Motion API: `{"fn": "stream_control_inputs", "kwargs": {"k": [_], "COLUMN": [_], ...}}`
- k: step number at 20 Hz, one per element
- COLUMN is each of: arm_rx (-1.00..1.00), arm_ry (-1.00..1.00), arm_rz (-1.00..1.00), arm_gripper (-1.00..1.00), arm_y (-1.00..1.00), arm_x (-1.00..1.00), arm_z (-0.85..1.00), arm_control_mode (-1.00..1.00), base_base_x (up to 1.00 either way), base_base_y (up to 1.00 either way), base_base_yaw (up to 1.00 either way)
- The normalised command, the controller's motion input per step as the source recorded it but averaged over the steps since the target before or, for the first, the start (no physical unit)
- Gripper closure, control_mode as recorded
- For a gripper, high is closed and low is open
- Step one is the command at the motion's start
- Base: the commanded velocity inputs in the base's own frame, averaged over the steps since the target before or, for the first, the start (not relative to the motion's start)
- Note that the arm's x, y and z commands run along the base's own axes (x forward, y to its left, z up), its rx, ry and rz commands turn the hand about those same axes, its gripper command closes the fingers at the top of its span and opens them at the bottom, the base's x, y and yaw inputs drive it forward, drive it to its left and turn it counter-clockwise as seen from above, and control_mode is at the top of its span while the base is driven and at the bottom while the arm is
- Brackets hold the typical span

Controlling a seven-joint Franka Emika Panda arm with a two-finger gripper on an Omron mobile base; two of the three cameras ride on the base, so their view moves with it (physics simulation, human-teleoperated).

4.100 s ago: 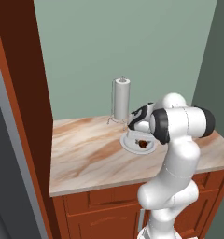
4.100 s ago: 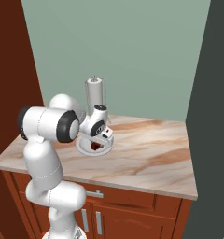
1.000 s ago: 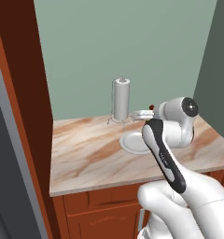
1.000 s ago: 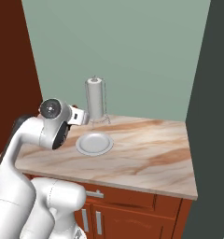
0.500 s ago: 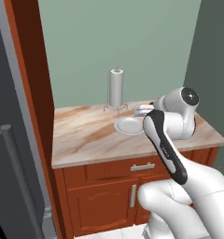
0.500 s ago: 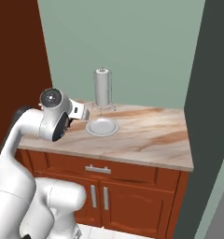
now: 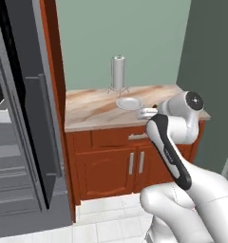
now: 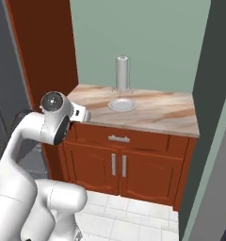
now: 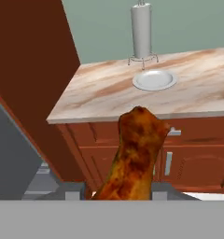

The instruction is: Place the chicken drumstick on the counter behind the older chicken drumstick on the same shelf of the fridge to maintain FIFO order. Close the fridge door when finished.

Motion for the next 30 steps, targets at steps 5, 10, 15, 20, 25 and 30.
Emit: {"fn": "stream_control_inputs", "kwargs": {"k": [5, 10, 15, 20, 25, 30], "arm_rx": [0.00, 0.00, 0.00, 0.00, 0.00, 0.00], "arm_ry": [0.00, 0.00, 0.00, 0.00, 0.00, 0.00], "arm_rz": [0.00, 0.00, 0.00, 0.00, 0.00, 0.00], "arm_gripper": [1.00, 1.00, 1.00, 1.00, 1.00, 1.00], "arm_y": [0.00, 0.00, 0.00, 0.00, 0.00, 0.00], "arm_x": [0.00, 0.00, 0.00, 0.00, 0.00, 0.00], "arm_z": [0.00, 0.00, 0.00, 0.00, 0.00, 0.00], "arm_control_mode": [1.00, 1.00, 1.00, 1.00, 1.00, 1.00], "base_base_x": [-0.74, -0.56, -0.57, 0.18, 0.82, 0.80], "base_base_y": [0.81, 0.95, 0.92, 0.70, 0.25, 0.19], "base_base_yaw": [0.26, 0.35, 0.31, 0.12, -0.03, -0.07]}}
